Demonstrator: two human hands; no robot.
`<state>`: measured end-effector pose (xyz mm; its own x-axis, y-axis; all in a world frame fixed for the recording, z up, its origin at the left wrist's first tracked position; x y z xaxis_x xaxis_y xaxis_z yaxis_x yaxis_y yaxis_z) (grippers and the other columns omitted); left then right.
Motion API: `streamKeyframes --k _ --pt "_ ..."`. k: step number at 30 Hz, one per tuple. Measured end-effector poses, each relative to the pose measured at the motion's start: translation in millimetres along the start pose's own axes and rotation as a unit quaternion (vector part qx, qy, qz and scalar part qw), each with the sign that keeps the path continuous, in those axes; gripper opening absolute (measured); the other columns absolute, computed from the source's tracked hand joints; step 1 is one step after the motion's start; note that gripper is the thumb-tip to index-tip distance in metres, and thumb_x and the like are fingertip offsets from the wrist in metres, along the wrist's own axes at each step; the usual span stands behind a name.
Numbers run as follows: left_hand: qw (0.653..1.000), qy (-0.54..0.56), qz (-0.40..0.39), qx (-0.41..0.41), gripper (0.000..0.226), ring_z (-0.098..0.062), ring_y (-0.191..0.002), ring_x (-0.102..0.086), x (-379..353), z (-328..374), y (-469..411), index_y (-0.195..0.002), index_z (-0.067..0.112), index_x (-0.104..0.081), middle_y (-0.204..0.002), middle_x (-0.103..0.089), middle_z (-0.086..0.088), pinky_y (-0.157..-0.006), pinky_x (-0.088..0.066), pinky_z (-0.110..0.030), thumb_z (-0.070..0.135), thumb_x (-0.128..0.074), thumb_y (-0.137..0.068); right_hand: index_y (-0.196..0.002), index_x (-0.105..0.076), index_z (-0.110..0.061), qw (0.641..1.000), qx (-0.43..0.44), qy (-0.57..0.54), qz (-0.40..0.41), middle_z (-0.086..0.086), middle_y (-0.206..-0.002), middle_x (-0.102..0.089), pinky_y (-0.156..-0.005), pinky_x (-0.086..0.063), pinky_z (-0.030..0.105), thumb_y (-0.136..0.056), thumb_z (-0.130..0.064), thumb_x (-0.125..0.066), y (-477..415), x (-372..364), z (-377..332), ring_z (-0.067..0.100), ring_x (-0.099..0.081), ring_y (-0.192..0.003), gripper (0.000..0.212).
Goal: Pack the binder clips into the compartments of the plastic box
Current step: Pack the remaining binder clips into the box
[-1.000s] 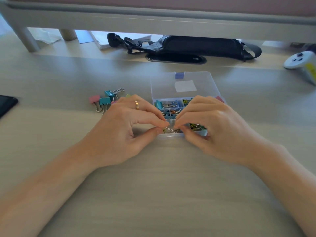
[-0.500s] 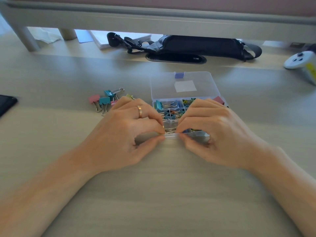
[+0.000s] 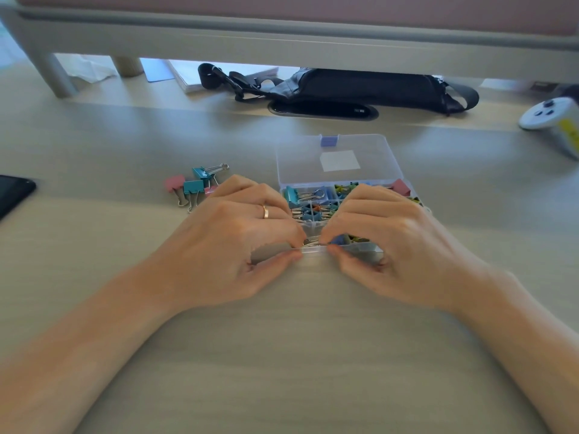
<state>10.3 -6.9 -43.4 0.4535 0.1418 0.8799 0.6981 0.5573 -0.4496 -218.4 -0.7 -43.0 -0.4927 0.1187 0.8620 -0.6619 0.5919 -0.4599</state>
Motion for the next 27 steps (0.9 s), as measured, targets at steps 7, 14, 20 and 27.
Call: streamKeyframes --k 7,14,20,27 --pt "1.0 -0.007 0.007 -0.018 0.012 -0.017 -0.107 -0.064 -0.5 -1.1 -2.0 -0.09 0.022 -0.075 -0.093 -0.073 0.012 -0.093 -0.045 -0.044 0.03 -0.068 -0.096 -0.084 -0.074 -0.014 1.0 0.005 0.017 0.003 -0.004 -0.089 -0.072 -0.082 -0.05 0.039 -0.093 -0.011 -0.07 -0.9 -2.0 -0.2 0.022 -0.062 -0.09 0.01" --pt "1.0 0.009 0.019 -0.002 0.015 -0.016 -0.106 -0.065 -0.4 -2.5 -1.1 -0.087 0.023 -0.077 -0.096 -0.073 0.014 -0.091 -0.046 -0.045 0.033 -0.069 -0.096 -0.084 -0.074 -0.014 1.0 0.004 0.013 0.003 -0.003 -0.087 -0.071 -0.082 -0.049 0.033 -0.093 -0.011 -0.069 -0.6 -2.0 -0.2 0.022 -0.062 -0.087 0.011" --pt "1.0 0.007 0.017 -0.005 0.013 -0.018 -0.106 -0.065 -0.5 -1.3 -0.3 -0.09 0.02 -0.077 -0.098 -0.073 0.011 -0.092 -0.047 -0.044 0.029 -0.07 -0.095 -0.089 -0.075 -0.012 1.0 0.007 0.0 0.001 -0.003 -0.093 -0.072 -0.084 -0.051 0.039 -0.094 -0.01 -0.069 1.8 -3.5 1.1 0.023 -0.062 -0.091 0.008" --pt "0.997 0.025 0.038 0.063 0.029 -0.016 -0.109 -0.062 11.6 -2.5 6.9 -0.11 0.018 -0.072 -0.112 -0.066 0.008 -0.098 -0.045 -0.035 0.037 -0.076 -0.088 -0.095 -0.076 -0.015 1.0 -0.009 -0.022 0.006 -0.005 -0.098 -0.072 -0.084 -0.052 0.038 -0.093 -0.014 -0.071 1.8 -1.7 1.5 0.019 -0.065 -0.093 0.005"
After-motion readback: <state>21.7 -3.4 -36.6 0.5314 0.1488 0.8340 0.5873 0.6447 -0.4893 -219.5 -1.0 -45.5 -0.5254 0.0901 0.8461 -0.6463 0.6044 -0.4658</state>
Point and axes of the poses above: each hand's wrist, its own y-axis away from the middle knuckle, its own x-axis out of the back of the hand, z = x × y, the point moved 2 cm from there along -y, towards the middle knuckle
